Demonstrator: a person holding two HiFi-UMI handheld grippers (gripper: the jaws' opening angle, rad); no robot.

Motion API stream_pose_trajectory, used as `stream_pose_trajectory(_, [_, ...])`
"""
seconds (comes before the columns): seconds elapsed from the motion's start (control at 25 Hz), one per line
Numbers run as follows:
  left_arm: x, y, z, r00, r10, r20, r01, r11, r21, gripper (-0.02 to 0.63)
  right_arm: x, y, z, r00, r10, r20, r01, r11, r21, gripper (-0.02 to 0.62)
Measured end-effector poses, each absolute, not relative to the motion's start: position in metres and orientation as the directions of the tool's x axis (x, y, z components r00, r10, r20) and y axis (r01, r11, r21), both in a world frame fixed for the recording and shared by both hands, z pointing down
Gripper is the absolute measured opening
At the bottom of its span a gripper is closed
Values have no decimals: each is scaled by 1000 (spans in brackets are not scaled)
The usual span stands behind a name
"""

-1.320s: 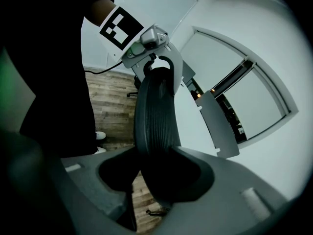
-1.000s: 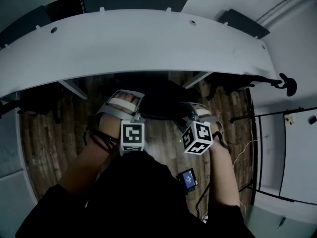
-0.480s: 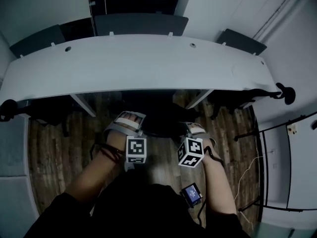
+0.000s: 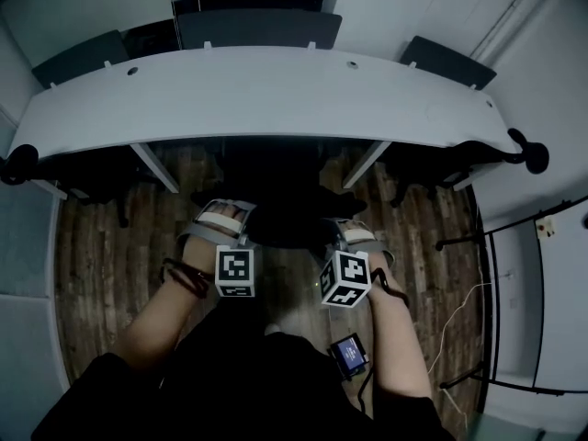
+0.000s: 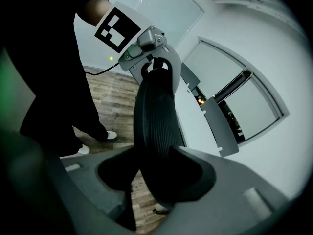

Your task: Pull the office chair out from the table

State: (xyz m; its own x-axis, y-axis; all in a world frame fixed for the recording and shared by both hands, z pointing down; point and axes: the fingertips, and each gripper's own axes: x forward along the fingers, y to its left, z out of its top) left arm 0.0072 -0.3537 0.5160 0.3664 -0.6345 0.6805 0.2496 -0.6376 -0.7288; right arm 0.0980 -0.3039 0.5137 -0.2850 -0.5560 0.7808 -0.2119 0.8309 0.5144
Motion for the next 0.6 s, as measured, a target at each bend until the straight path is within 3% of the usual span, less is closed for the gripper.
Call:
stream_pose_trajectory(0.4, [10,-234,534,300,-661,688,209,-658,-723,202,105,-188,530,-315,-576,755,-164,816,554,196])
stream_pose_trajectory(0.6, [14,-227,524,298,-633,715,229,-679,-697,202,110,-183,518,-313,-562,766,-163,826,539,196])
